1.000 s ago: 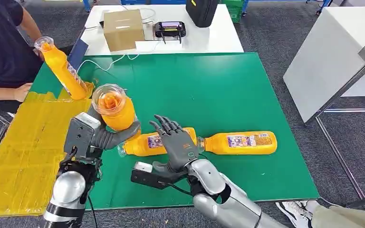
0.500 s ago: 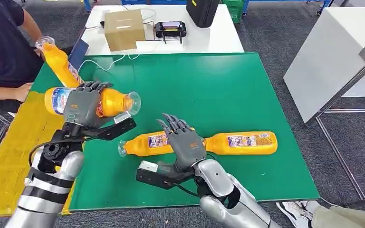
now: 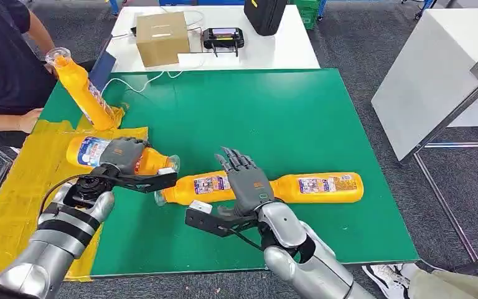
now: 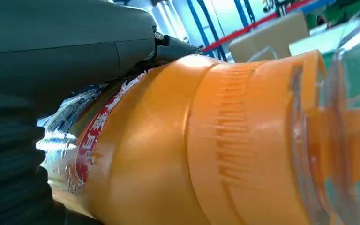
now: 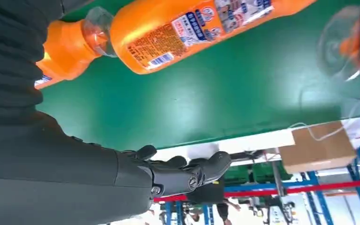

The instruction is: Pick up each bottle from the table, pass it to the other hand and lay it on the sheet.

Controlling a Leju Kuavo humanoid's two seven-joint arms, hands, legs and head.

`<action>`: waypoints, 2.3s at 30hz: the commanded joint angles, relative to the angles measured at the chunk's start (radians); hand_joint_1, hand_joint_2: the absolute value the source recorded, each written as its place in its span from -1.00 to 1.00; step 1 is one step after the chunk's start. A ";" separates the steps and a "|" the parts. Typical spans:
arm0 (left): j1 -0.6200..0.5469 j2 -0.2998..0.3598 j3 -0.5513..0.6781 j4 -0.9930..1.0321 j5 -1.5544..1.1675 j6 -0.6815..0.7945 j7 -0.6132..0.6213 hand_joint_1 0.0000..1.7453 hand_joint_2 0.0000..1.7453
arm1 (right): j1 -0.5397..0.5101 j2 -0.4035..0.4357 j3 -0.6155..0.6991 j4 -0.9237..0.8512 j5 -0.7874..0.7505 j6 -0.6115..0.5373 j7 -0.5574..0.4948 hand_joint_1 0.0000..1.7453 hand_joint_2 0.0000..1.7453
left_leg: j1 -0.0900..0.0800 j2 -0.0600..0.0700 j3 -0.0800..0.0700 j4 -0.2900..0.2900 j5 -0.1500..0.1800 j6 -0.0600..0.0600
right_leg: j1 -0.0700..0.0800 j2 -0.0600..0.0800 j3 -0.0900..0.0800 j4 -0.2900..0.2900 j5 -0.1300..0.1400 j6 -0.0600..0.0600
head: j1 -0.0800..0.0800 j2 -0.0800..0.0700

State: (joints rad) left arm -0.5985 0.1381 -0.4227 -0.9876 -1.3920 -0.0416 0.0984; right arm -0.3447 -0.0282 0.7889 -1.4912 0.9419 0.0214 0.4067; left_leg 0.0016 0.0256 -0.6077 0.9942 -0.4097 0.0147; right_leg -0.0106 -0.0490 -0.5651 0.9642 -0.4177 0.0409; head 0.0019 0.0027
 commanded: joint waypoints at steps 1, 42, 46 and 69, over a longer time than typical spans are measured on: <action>-0.077 0.013 -0.063 0.136 0.001 -0.006 -0.002 1.00 1.00 | -0.046 0.005 -0.003 0.087 -0.005 0.007 0.004 -1.00 1.00 | 0.001 -0.001 0.002 0.000 -0.001 -0.001 | 0.000 0.003 0.002 0.000 -0.001 -0.001 | 0.000 0.000; 0.112 0.027 0.069 -0.079 0.584 -0.234 -0.087 -1.00 -1.00 | -0.091 -0.025 -0.139 0.407 0.041 0.116 -0.162 -1.00 1.00 | 0.001 -0.003 0.003 0.001 -0.001 -0.001 | 0.000 0.003 0.003 0.001 -0.001 -0.001 | 0.000 0.000; 0.136 0.043 0.088 -0.116 0.644 -0.222 -0.100 -1.00 -1.00 | -0.088 -0.032 -0.147 0.410 0.048 0.120 -0.154 -1.00 1.00 | 0.000 -0.003 0.002 0.000 -0.001 -0.001 | 0.000 0.002 0.003 0.000 -0.001 -0.001 | 0.000 0.000; 0.280 0.017 0.114 -0.359 0.898 -0.229 -0.130 -1.00 -1.00 | -0.171 0.003 0.041 0.592 0.384 -0.067 -0.296 -1.00 1.00 | 0.001 -0.004 0.004 0.001 -0.001 -0.001 | 0.000 0.003 0.004 0.001 -0.002 -0.002 | 0.000 0.000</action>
State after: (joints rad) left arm -0.3079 0.1652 -0.3052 -1.3459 -0.4986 -0.2728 -0.0332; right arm -0.4677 -0.0233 0.7531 -0.9571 1.3161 -0.0443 0.1259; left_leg 0.0017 0.0229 -0.6078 0.9942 -0.4090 0.0145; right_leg -0.0105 -0.0518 -0.5644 0.9645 -0.4178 0.0409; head 0.0015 0.0027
